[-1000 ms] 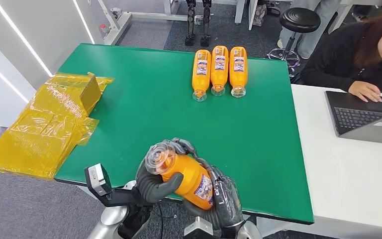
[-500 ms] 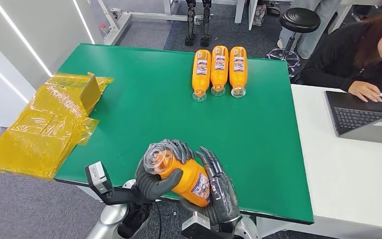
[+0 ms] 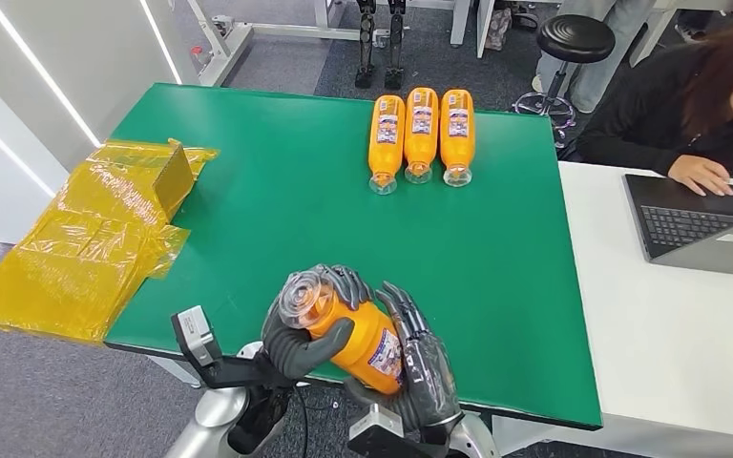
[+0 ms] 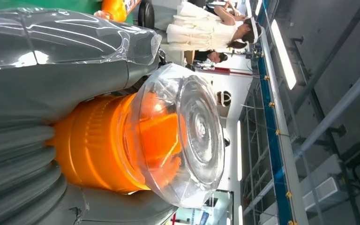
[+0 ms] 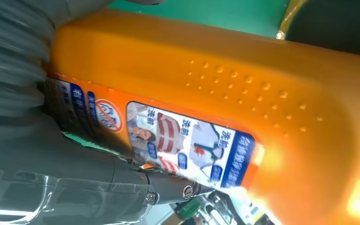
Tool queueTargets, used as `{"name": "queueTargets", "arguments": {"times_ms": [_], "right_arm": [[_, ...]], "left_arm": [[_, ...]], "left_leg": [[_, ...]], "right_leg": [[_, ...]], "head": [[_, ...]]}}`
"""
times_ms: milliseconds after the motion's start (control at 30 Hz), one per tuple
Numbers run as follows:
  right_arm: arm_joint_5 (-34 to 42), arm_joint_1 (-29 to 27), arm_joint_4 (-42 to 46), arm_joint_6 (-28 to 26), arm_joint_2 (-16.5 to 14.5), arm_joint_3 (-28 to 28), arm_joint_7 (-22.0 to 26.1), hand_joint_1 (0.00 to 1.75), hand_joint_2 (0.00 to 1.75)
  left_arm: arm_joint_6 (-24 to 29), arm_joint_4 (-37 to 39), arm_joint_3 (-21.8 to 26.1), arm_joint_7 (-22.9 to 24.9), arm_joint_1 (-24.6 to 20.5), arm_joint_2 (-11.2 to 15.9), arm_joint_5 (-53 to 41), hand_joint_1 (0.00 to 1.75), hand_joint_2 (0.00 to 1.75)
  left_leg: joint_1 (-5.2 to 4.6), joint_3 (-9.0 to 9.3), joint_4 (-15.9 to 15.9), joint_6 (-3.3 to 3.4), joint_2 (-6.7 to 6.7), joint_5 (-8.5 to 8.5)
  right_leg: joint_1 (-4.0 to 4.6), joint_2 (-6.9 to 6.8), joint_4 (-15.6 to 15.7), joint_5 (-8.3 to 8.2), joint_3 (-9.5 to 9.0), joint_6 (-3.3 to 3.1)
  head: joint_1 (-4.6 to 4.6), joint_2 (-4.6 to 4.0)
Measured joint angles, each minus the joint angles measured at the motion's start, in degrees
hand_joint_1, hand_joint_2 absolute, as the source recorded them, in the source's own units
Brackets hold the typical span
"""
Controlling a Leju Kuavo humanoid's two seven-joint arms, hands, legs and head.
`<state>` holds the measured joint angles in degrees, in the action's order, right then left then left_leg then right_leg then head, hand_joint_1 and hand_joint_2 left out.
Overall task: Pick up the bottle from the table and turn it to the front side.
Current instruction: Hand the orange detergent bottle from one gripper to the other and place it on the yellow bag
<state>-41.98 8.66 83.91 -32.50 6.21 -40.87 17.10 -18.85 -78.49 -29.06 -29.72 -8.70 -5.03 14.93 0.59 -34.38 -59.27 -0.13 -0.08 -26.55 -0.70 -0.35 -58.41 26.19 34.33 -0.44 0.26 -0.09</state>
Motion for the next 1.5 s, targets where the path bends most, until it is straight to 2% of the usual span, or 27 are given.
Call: {"name": "queueTargets", "arguments": {"times_ms": [100, 167, 300, 467, 667, 800, 933, 1100, 1200, 1367, 1500], "right_arm": [[0.96, -0.04, -0.17, -1.99, -0.05, 0.00, 0.87, 0.00, 0.00], [1.72, -0.04, -0.42, -2.79, -0.13, 0.00, 1.30, 0.00, 0.00], [3.39, 0.05, -1.13, -4.34, -0.49, -0.09, 2.36, 0.00, 0.00], [4.82, 0.42, -2.12, -5.12, -1.37, -0.54, 3.22, 0.00, 0.00], [5.97, 1.40, -3.71, -4.91, -3.40, -1.04, 3.71, 0.00, 0.00], [6.51, 1.82, -4.49, -4.34, -4.35, -1.43, 3.78, 0.00, 0.00], [6.73, 1.94, -4.92, -3.71, -5.02, -1.52, 3.77, 0.00, 0.00], [6.98, 1.93, -5.04, -3.47, -5.26, -1.53, 3.76, 0.00, 0.00], [7.50, 1.84, -5.05, -2.95, -5.31, -1.53, 3.73, 0.00, 0.00], [7.87, 1.67, -5.05, -2.66, -5.33, -1.53, 3.62, 0.00, 0.00], [8.13, 1.23, -4.73, -1.40, -5.33, -1.54, 2.67, 0.00, 0.00]], "left_arm": [[2.40, 0.99, 0.15, -0.15, -1.16, -0.01, -1.58, 1.75, 1.75], [6.79, 2.05, 0.41, -0.47, -2.45, 0.03, -6.08, 1.75, 1.75], [20.20, 5.85, 1.73, -0.56, -6.98, 0.60, -23.06, 1.75, 1.75], [31.85, 12.98, 3.34, 2.64, -13.98, 1.62, -44.24, 1.75, 1.75], [38.49, 21.85, 3.54, 8.49, -21.73, 2.89, -61.05, 1.75, 1.75], [42.45, 30.77, 2.70, 15.15, -27.59, 3.61, -75.83, 1.75, 1.75], [42.13, 40.30, 0.47, 19.86, -32.95, 3.98, -85.49, 1.75, 1.75], [38.53, 48.19, -1.83, 23.28, -36.51, 4.32, -89.69, 1.75, 1.75], [35.41, 51.89, -2.95, 26.55, -37.40, 4.64, -91.75, 1.75, 1.75], [33.99, 55.50, -3.92, 28.59, -37.66, 5.27, -92.44, 1.75, 1.75], [30.80, 57.92, -4.01, 33.19, -37.74, 6.22, -92.63, 1.75, 1.75]], "left_leg": [[0.00, 0.00, 0.00, 0.00, 0.00, 0.00], [0.00, 0.00, 0.00, -0.02, 0.00, 0.02], [0.01, 0.00, 0.00, -0.03, -0.01, 0.07], [0.02, 0.00, 0.00, -0.05, -0.02, 0.13], [0.02, 0.00, 0.00, -0.06, -0.02, 0.13], [0.01, 0.01, 0.00, -0.06, -0.02, 0.14], [0.01, 0.01, -0.01, -0.07, -0.01, 0.15], [0.01, 0.00, -0.01, -0.08, 0.01, 0.15], [0.01, 0.00, 0.00, -0.09, 0.07, 0.15], [0.02, -0.01, 0.00, -0.09, 0.09, 0.15], [0.02, -0.01, 0.01, -0.09, 0.14, 0.15]], "right_leg": [[0.00, 0.00, 0.00, 0.00, 0.00, 0.00], [0.00, 0.00, -0.01, -0.01, 0.00, 0.00], [0.01, -0.01, -0.03, -0.03, -0.01, -0.02], [0.01, -0.01, -0.06, -0.04, 0.00, -0.03], [0.01, -0.01, -0.08, -0.04, 0.00, -0.04], [0.01, 0.00, -0.08, -0.05, 0.01, -0.04], [0.01, 0.02, -0.08, -0.06, 0.01, -0.05], [0.01, 0.06, -0.08, -0.07, 0.02, -0.07], [0.01, 0.13, -0.08, -0.07, 0.05, -0.07], [0.01, 0.15, -0.09, -0.07, 0.08, -0.07], [0.01, 0.20, -0.11, -0.07, 0.09, -0.08]], "head": [[0.00, 0.00], [-0.01, 0.00], [-0.01, 0.00], [-0.01, 0.00], [-0.01, 0.00], [0.00, 0.00], [0.00, 0.00], [0.00, 0.00], [-0.01, 0.00], [0.00, 0.00], [0.00, 0.00]]}}
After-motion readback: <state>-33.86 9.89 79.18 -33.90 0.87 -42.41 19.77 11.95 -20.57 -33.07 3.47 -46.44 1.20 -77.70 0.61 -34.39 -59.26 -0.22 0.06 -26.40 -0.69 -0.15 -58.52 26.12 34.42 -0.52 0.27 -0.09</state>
